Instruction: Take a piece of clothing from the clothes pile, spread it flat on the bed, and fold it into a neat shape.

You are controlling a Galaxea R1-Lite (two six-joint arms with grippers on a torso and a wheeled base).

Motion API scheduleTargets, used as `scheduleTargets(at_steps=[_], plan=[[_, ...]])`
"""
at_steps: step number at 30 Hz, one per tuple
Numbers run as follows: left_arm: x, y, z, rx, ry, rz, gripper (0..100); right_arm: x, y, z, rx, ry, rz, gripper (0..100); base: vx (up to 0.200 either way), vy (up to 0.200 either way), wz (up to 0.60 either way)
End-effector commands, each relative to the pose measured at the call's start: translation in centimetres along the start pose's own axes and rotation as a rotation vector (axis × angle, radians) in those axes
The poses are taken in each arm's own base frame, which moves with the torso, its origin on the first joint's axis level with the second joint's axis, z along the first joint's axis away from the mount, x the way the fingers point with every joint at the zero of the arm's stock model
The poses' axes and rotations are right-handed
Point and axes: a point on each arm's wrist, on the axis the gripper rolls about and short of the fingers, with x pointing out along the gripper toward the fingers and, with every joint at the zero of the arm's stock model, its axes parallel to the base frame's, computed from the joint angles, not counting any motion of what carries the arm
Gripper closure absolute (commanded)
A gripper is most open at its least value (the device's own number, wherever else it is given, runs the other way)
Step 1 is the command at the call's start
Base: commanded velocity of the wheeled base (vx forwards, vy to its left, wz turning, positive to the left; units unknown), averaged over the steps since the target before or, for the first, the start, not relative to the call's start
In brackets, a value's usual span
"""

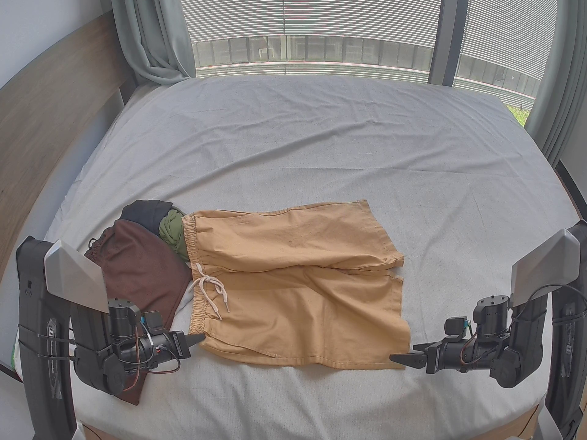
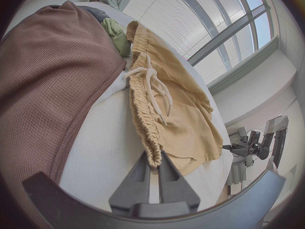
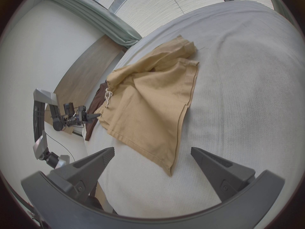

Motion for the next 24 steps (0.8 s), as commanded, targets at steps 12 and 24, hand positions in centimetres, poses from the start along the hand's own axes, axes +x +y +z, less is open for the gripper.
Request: scheduleTargets(at_steps=[12,24], plan=[[0.0,0.0,0.0,0.0,-0.001,-0.001,100,1.5,-0.4,-1.1,0.0,0.04,0.013,0,0.0,0.0,0.0],[0.2,0.2,-0.1,0.0,0.0,0.0,100,2.0,-0.8,-1.5,0.007,0.053,0.012,100,0.0,0.0,0.0]])
